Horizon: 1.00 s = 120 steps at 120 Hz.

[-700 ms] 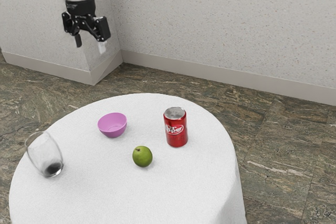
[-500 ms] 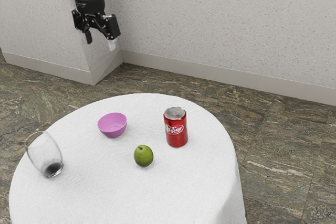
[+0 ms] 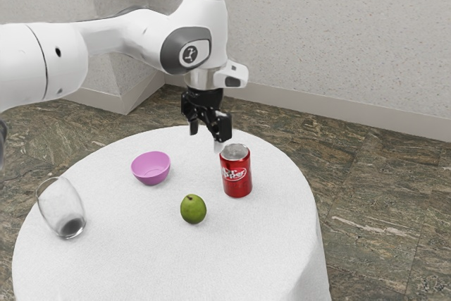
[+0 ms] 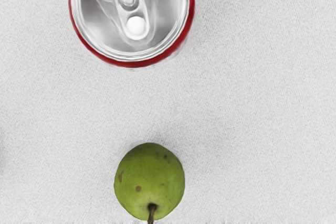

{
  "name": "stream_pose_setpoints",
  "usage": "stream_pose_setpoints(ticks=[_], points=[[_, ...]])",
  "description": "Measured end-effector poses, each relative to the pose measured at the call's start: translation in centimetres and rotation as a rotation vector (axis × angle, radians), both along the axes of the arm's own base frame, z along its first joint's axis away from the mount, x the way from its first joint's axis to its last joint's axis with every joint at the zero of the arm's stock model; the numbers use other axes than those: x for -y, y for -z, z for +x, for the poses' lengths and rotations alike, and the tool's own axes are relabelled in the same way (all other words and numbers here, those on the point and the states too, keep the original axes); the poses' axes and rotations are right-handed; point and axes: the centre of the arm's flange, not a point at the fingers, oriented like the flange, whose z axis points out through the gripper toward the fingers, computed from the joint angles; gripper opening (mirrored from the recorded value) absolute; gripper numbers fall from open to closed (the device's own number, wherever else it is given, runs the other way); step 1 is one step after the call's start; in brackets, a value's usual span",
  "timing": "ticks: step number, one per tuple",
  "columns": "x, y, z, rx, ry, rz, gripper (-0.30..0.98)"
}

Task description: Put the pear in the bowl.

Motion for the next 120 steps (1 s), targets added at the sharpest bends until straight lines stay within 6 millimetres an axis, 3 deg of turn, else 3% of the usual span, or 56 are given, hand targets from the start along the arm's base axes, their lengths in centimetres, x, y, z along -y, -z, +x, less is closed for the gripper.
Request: stream_pose_setpoints(ticks=[35, 67, 98, 120], points=[[-2.0, 9.9, -3.2, -0.062, -0.032, -0.031, 0.69], [-3.4, 15.7, -2.4, -0.072, -0.069, -0.056, 0.69], [-3.6, 19.7, -3.0, -0.106, -0.066, -0.058, 0.69], [-3.8, 20.8, -3.6, -0.11, -0.06, -0.058, 0.69]])
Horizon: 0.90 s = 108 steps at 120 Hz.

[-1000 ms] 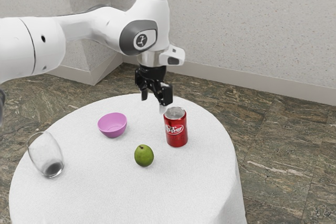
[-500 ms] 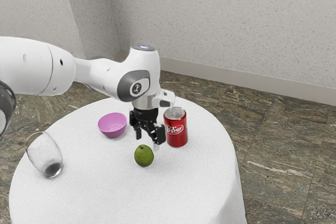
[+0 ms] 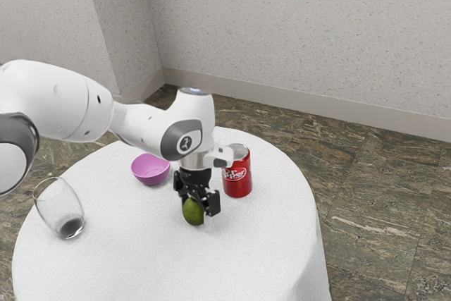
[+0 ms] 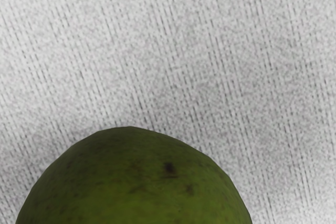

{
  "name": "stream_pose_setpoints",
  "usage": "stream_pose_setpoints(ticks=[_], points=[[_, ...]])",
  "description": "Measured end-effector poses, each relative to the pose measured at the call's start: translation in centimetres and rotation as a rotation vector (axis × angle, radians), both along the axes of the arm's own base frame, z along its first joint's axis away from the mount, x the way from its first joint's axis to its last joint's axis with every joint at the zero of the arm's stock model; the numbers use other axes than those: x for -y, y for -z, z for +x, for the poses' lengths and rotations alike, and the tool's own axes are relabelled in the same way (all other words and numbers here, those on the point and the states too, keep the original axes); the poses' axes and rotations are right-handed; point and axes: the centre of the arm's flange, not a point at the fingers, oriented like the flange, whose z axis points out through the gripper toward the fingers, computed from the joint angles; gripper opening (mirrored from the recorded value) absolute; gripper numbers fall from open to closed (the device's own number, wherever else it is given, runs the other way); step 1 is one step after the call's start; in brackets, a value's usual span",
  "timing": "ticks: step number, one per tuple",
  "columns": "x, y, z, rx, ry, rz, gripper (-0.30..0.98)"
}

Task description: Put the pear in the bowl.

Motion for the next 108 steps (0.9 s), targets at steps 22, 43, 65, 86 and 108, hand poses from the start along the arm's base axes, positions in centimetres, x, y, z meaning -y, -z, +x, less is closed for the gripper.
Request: stream_pose_setpoints(ticks=[22, 43, 65, 86, 108], points=[[0.0, 0.4, 0.3, 0.009, 0.007, 0.0, 0.69], [-0.8, 0.3, 1.1, 0.023, 0.005, 0.007, 0.69], [-1.0, 1.6, 1.1, 0.006, 0.012, 0.013, 0.67], [-1.0, 1.6, 1.1, 0.007, 0.014, 0.01, 0.48], [-0.9, 0.1, 1.1, 0.019, 0.012, 0.011, 0.37]])
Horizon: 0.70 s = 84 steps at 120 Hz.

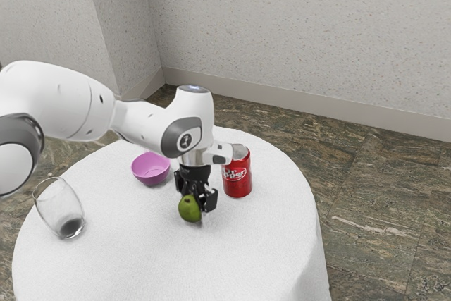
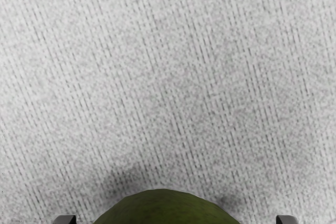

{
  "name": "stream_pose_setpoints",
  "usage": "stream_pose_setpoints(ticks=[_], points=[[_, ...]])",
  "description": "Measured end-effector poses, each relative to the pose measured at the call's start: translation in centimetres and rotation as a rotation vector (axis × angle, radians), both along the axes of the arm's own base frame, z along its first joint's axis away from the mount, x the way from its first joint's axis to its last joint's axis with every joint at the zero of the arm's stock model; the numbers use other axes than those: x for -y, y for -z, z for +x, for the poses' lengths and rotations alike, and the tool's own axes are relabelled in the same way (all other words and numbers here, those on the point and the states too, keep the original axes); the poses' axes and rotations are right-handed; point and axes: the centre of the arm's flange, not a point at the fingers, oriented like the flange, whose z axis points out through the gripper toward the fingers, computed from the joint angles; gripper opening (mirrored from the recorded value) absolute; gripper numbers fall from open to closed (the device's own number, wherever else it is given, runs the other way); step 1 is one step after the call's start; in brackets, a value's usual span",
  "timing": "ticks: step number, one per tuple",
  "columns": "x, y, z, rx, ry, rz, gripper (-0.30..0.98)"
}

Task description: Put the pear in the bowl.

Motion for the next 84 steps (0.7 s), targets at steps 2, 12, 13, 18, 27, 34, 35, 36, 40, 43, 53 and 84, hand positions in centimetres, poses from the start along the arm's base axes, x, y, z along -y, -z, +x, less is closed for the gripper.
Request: stream_pose_setpoints(ticks=[2, 12, 13, 18, 27, 34, 35, 36, 40, 43, 53, 84], points=[[0.0, -0.2, 0.0, 0.0, 0.0, 0.0, 0.37], [-0.1, -1.3, -0.1, -0.001, -0.004, 0.002, 0.33], [-0.1, -1.5, -0.1, 0.0, -0.005, 0.002, 0.32], [-0.2, -2.1, 0.0, 0.0, -0.006, 0.004, 0.31], [-0.9, -3.0, 0.5, -0.002, -0.017, 0.01, 0.28], [-1.8, -3.9, 1.1, -0.002, -0.027, 0.019, 0.26], [-2.0, -4.0, 1.2, -0.001, -0.029, 0.021, 0.26], [-2.2, -4.2, 1.3, -0.001, -0.031, 0.023, 0.26], [-2.8, -4.8, 1.7, 0.0, -0.036, 0.031, 0.25], [-3.4, -5.3, 2.0, 0.001, -0.042, 0.037, 0.25], [-5.4, -6.7, 2.9, 0.0, -0.061, 0.054, 0.24], [-12.0, -9.3, 5.6, -0.011, -0.111, 0.085, 0.29]])
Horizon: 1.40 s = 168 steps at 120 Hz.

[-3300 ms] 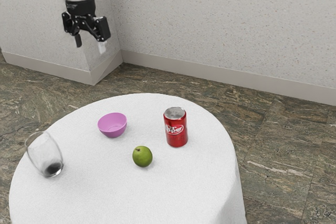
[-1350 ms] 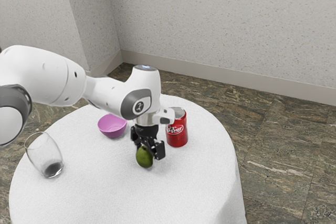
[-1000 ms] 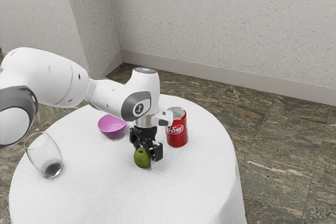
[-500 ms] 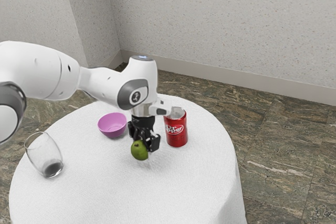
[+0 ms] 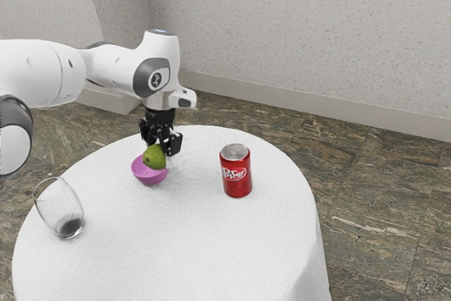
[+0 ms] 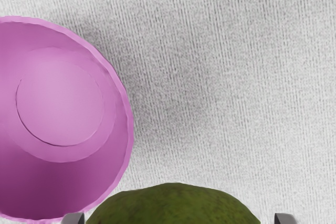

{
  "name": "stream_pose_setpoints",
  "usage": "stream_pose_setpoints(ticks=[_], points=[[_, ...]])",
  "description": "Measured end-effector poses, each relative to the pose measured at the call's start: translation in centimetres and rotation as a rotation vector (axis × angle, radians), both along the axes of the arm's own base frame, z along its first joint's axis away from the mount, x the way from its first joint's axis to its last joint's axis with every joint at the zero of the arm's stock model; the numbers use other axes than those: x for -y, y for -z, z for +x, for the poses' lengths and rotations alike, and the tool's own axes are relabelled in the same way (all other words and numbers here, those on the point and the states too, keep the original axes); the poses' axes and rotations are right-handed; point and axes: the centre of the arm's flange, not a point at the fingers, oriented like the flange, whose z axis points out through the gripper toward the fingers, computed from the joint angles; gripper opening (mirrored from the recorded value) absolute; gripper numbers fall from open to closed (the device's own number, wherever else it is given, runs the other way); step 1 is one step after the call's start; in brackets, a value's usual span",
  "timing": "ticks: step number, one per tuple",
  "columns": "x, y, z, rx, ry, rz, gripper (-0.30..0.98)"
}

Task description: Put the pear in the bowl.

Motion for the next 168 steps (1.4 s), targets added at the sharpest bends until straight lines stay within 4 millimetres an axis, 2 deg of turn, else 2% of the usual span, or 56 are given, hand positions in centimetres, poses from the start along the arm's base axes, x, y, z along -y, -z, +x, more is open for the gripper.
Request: stream_pose_setpoints(ticks=[25, 43, 64, 94, 118, 136, 140, 148, 154, 158, 163, 168], points=[[-5.7, 0.3, 0.0, -0.025, -0.025, 0.005, 0.29], [-7.2, 1.4, 0.6, -0.041, -0.001, 0.008, 0.29], [-7.8, 2.0, 2.1, -0.032, 0.037, 0.008, 0.29], [-7.3, 4.4, 2.8, -0.055, 0.086, -0.003, 0.29], [-6.8, 4.5, 2.9, -0.053, 0.118, -0.018, 0.5], [-6.3, 3.8, 3.2, -0.041, 0.14, -0.024, 0.59], [-5.8, 2.8, 3.2, -0.029, 0.15, -0.024, 0.61], [-4.1, -1.3, 3.0, 0.023, 0.176, -0.025, 0.63], [-1.8, -6.8, 1.6, 0.079, 0.198, -0.033, 0.64], [0.2, -11.5, 0.1, 0.125, 0.213, -0.041, 0.65], [2.7, -17.3, -2.3, 0.178, 0.233, -0.053, 0.65], [4.6, -21.5, -5.2, 0.21, 0.241, -0.073, 0.66]])
